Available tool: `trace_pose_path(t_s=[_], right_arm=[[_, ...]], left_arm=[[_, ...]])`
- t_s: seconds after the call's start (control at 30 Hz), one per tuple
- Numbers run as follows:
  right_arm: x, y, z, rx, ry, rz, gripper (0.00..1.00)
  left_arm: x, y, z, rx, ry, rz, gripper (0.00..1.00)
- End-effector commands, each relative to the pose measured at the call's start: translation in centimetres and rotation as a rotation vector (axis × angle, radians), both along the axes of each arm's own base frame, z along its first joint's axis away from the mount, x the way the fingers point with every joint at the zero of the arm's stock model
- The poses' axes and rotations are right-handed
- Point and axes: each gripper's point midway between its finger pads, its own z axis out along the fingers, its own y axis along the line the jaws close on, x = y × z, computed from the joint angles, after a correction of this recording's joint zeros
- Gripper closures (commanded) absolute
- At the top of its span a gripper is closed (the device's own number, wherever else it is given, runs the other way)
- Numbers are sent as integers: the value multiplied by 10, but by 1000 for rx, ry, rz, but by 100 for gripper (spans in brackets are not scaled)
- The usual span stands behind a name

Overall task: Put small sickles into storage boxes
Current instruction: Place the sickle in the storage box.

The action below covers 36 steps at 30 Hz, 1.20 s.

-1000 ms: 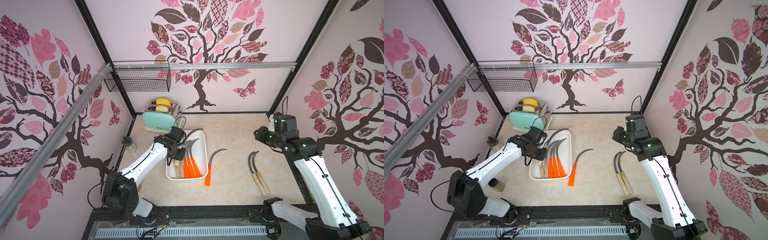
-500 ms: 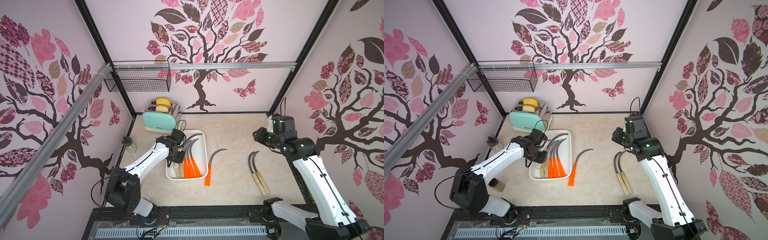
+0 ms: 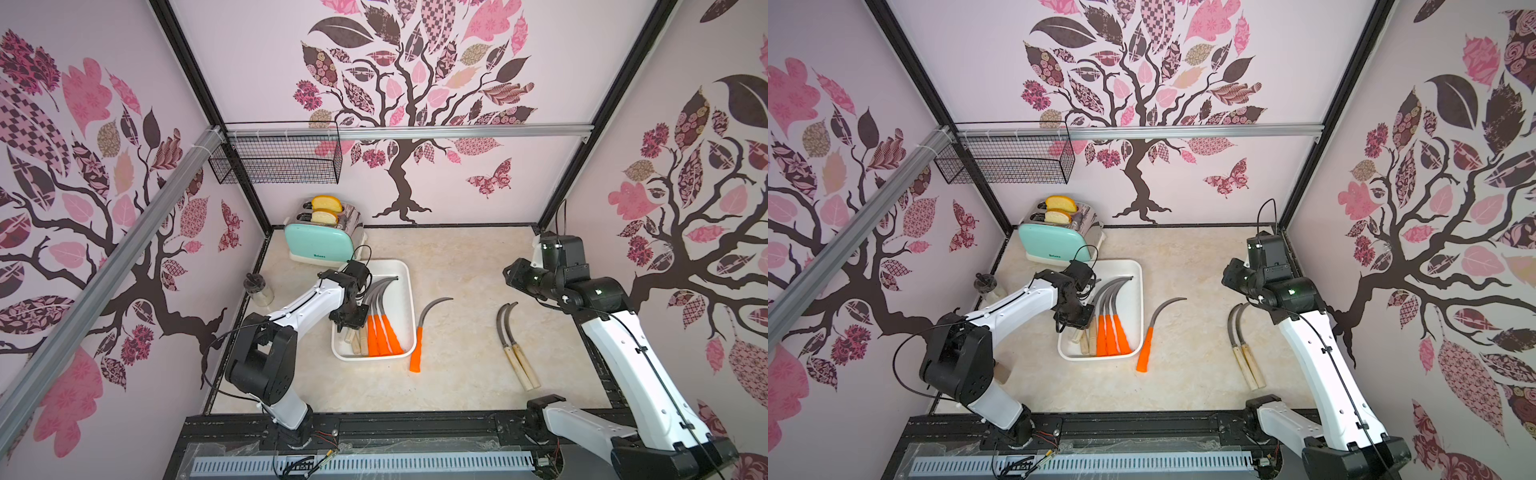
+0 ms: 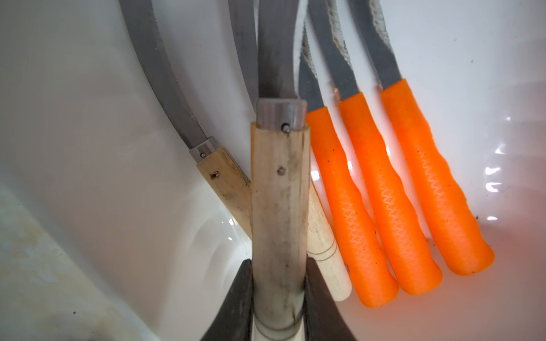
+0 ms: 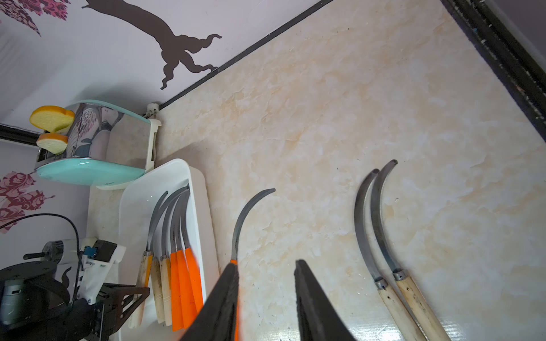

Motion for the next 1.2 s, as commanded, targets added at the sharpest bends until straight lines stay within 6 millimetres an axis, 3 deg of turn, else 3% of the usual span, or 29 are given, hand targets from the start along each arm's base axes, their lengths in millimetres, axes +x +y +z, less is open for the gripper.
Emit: trace_pose_path(t_s=[0.0, 0.7, 0.97, 1.17], right_arm=[[-1, 0, -1, 9, -6, 0, 64], [-2, -3, -27, -27, 50, 1, 61], [-3, -4, -34, -36, 65, 4, 60], [-3, -5, -34, -49, 67, 6, 59]], left_arm=[[6, -4, -4, -11, 11, 11, 100], [14, -6, -12, -4, 43, 13, 100], [12, -7, -13, -13, 52, 10, 93], [12, -9, -12, -26, 58, 4, 82]])
